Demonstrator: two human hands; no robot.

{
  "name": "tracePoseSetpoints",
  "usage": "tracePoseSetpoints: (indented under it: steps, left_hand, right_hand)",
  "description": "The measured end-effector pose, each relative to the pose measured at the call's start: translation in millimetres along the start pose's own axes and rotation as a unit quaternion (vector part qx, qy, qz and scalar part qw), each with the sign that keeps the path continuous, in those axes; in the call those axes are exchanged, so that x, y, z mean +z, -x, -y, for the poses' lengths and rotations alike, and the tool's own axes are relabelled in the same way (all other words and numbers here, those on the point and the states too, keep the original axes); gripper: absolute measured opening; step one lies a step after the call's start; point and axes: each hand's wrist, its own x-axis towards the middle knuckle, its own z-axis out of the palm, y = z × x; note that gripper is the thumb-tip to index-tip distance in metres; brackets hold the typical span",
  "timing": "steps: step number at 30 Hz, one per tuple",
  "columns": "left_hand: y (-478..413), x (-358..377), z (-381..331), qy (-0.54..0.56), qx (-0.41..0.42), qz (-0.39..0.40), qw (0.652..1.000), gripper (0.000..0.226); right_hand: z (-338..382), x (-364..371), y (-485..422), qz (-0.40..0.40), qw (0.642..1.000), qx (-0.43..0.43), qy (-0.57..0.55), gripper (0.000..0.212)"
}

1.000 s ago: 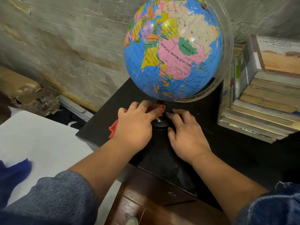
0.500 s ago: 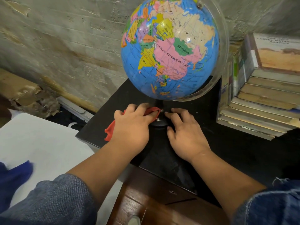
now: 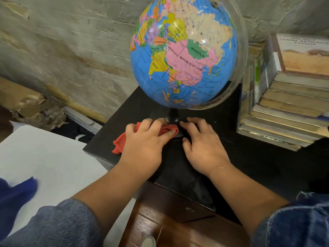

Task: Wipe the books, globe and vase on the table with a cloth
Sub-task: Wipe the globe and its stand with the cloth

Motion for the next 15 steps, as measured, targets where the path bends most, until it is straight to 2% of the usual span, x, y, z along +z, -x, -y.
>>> tracePoseSetpoints:
  steps: [2,4,7,11,15]
  left_hand:
    - [-2,-1,0,0.016,-0.065,-0.010,0.998,0.058]
    - [-7,-2,-2,0.026,-0.089,-0.004,0.996,0.062]
    - [-12,-5,-2,-0.004,-0.037,0.034,0.999,0.060]
    - [-17,-1,0,0.000,-0.090,0.028,0.996,0.054]
    - [-14,0,-5,-0.018,-0.033,0.029,0.999,0.060]
  right_hand:
    - [0,0,0,0.002,1.000,0.000,0.004,0.049]
    - [-1,0,-1,0.002,1.000,-0.002,0.006,0.049]
    - [-1,1,-1,0.001,1.000,-0.003,0.005,0.048]
    - [-1,1,-1,-0.005,1.000,-0.001,0.005,0.049]
    - [-1,2,0,-0.006,1.000,-0.005,0.009,0.049]
